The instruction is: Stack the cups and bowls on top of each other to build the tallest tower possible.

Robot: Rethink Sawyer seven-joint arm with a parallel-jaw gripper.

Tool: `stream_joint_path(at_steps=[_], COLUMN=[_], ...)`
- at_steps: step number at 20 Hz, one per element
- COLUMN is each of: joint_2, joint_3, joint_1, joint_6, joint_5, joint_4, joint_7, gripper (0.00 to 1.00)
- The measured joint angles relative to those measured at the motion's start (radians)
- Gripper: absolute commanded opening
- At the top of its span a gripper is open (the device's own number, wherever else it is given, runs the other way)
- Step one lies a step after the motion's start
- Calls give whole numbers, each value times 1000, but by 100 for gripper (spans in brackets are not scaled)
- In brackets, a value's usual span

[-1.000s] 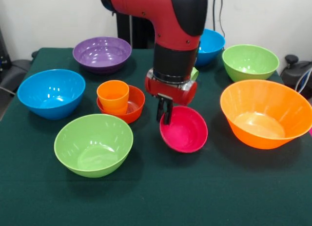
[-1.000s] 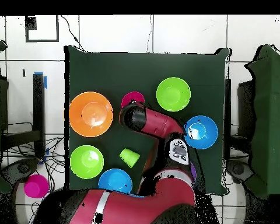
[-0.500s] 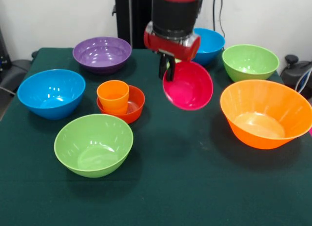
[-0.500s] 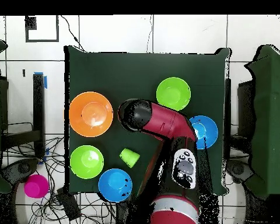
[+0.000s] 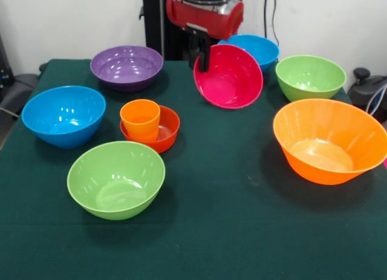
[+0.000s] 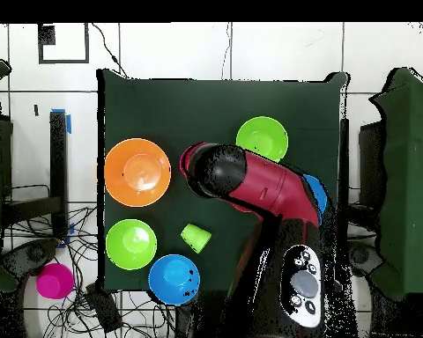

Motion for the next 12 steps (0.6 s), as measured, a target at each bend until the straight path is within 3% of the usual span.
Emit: stream_joint_path(at_steps=[12], joint_2=[-19], joint_3=[-9], joint_1=[-53], joint_6=[0], joint_5=[-55], joint_4=[0], joint_7=[0], gripper=[0])
